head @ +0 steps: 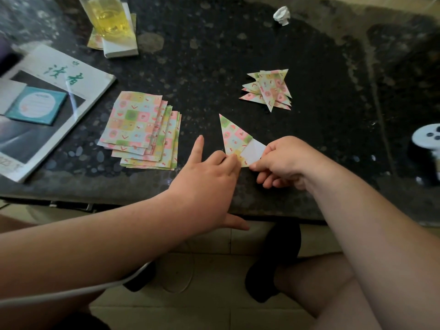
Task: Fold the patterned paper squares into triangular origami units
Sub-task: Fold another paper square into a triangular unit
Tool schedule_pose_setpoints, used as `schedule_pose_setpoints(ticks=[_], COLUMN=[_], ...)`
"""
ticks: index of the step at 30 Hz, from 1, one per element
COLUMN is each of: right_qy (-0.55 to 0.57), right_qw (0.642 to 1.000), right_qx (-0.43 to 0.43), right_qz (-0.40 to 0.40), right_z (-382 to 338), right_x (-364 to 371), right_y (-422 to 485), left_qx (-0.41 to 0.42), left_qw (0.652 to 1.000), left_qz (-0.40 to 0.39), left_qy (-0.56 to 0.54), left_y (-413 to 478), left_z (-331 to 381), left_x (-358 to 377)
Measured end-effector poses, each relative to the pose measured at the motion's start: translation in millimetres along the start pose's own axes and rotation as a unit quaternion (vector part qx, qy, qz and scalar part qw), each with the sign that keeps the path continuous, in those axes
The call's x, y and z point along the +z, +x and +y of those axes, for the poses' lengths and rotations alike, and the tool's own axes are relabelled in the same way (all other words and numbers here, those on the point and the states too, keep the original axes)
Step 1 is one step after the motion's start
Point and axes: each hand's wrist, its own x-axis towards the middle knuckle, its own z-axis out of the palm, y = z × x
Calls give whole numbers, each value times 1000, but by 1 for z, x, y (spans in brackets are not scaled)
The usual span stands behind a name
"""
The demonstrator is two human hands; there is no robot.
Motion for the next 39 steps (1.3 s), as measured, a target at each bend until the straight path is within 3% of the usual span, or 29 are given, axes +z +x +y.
schedule_pose_setpoints(ticks=[6,11,13,16,21,23,26,31,39], right_qy=[3,20,-50,-129,-111,-103,-104,-98,-90], right_qw=[1000,988,976,968,971,973,976,977,978], right_qx=[26,-142,-205,-208,-204,-198,-188,-190,-187], right_qz=[4,60,57,53,54,50,38,23,14], right_z=[12,2,-4,-4,4,5,3,4,3], right_x=[-31,-20,-8,-1,0,-1,-2,-2,-2], right_y=[3,1,1,6,15,17,18,20,24], left_qx=[1,-10,-14,-16,-19,-62,-195,-245,-275], left_qw=[1000,999,999,999,995,979,918,857,803], left_qz=[-1,-1,-3,-10,-2,40,83,-119,-222], left_qy=[-24,-44,-46,-48,-101,-188,-336,-436,-480], left_y=[0,4,4,2,0,4,14,38,60], left_z=[-2,-5,-5,-5,-7,-10,-24,-34,-39], left_x=[1,-1,-3,-4,-3,-5,-15,-28,-37])
